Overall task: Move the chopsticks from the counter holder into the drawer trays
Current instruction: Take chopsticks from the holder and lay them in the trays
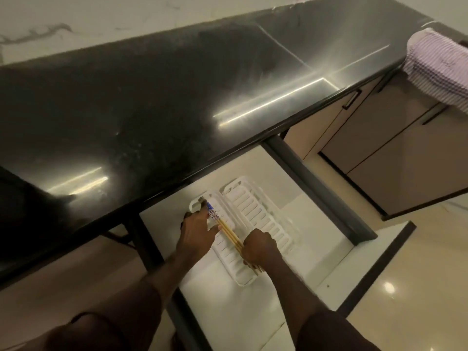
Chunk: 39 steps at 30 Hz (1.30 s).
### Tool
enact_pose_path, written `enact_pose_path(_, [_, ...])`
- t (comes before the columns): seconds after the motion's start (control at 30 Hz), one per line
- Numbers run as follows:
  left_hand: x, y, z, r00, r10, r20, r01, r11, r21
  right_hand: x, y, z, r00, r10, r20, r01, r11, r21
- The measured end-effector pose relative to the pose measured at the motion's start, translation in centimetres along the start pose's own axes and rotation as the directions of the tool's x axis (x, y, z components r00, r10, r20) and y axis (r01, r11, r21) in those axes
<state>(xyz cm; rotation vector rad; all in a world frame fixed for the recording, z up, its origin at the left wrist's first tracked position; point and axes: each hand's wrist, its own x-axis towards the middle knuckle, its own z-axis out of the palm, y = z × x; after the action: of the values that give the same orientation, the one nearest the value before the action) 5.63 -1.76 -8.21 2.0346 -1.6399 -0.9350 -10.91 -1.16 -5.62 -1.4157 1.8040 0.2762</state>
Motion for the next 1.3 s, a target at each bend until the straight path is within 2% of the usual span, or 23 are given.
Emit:
enact_pose_path(0.07, [0.0, -1.0, 0.5, 0.999, 0.045, -0.015, -0.042, 0.989, 0.141, 0.7, -0.4, 0.6, 1.0, 0.002, 0.013, -0.002, 1.0, -0.004])
enact_pose_path(0.27, [-0.3, -2.4, 1.8, 0.988, 0.156, -0.013, -0.14, 0.915, 0.379, 2.0, -1.1, 2.7, 0.999, -0.01, 0.04, 0.011, 0.999, -0.03])
enact_pose_path(0.5, [-0.2, -1.9, 2.0, 0.962, 0.192, 0.195, -0.272, 0.737, 0.618, 2.6, -0.6, 5.4, 0.999, 0.025, 0.023, -0.024, 0.999, -0.049])
enact_pose_path(0.63, [-0.3, -1.9, 1.7, 0.938, 0.183, 0.294, -0.338, 0.669, 0.662, 2.7, -0.5, 5.8, 1.0, -0.009, 0.008, 0.009, 0.995, -0.095])
enact_pose_path(0.8, [-0.2, -1.7, 1.5, 0.938, 0.171, 0.301, -0.336, 0.665, 0.667, 2.1, -0.2, 5.6, 0.997, -0.066, -0.048, 0.055, 0.98, -0.191])
enact_pose_path(0.97, [0.0, -1.6, 1.4, 0.911, 0.197, 0.363, -0.405, 0.598, 0.691, 1.2, -0.3, 6.2, 0.974, -0.18, -0.135, 0.153, 0.97, -0.191])
enact_pose_path(1.07, [-0.1, -1.5, 1.3, 0.893, 0.212, 0.396, -0.444, 0.556, 0.703, 0.9, -0.2, 6.4, 0.97, -0.202, -0.138, 0.176, 0.968, -0.177])
enact_pose_path(1.2, [-0.2, -1.4, 0.8, 0.808, 0.254, 0.531, -0.588, 0.393, 0.707, 0.9, 0.2, 6.2, 0.969, -0.204, -0.139, 0.181, 0.971, -0.158])
enact_pose_path(1.3, [0.1, -1.4, 0.7, 0.786, 0.254, 0.563, -0.617, 0.346, 0.706, 1.0, 0.2, 6.1, 0.97, -0.204, -0.133, 0.185, 0.973, -0.137])
